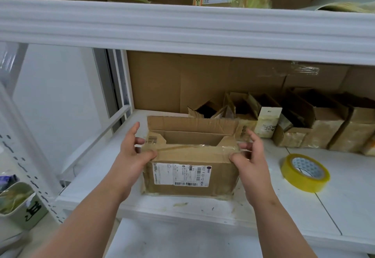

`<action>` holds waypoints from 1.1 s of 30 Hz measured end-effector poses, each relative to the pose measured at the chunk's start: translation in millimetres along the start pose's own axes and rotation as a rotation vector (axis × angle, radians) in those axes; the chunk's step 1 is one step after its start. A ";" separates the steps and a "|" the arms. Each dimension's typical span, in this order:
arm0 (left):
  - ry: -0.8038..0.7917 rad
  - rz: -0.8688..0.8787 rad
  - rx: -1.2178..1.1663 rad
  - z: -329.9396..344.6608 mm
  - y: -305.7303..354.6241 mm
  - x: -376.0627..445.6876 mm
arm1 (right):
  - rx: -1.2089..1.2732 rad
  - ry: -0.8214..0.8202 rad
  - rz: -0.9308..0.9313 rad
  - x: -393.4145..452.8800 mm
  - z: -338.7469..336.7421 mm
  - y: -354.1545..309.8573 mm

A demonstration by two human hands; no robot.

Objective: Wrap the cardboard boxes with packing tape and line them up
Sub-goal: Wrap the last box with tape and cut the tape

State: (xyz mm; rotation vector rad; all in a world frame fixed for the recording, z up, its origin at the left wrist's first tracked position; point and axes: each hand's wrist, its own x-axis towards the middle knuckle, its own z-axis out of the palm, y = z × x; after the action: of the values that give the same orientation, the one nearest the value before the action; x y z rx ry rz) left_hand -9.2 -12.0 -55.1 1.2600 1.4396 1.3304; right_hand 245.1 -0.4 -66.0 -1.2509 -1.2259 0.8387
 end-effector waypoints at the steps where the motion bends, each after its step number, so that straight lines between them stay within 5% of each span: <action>1: -0.004 0.003 0.033 0.4 1.3 2.9 | -0.023 -0.015 0.005 3.1 0.5 -1.8; 10: -0.112 0.098 0.114 6.1 17.4 12.2 | -0.063 -0.198 0.015 16.3 -3.7 -10.4; 17: 0.038 0.184 0.202 7.0 -4.7 17.1 | -0.196 -0.083 -0.063 13.9 -2.1 -5.4; 33: -0.033 0.303 0.708 -2.6 -10.7 19.8 | -0.534 -0.064 -0.187 19.7 -5.7 -0.6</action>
State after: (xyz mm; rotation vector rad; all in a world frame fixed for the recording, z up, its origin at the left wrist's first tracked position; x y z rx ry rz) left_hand -17.2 7.3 -63.9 2.0066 1.8273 0.9911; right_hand 254.5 17.0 -60.6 -1.5039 -1.6585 0.4253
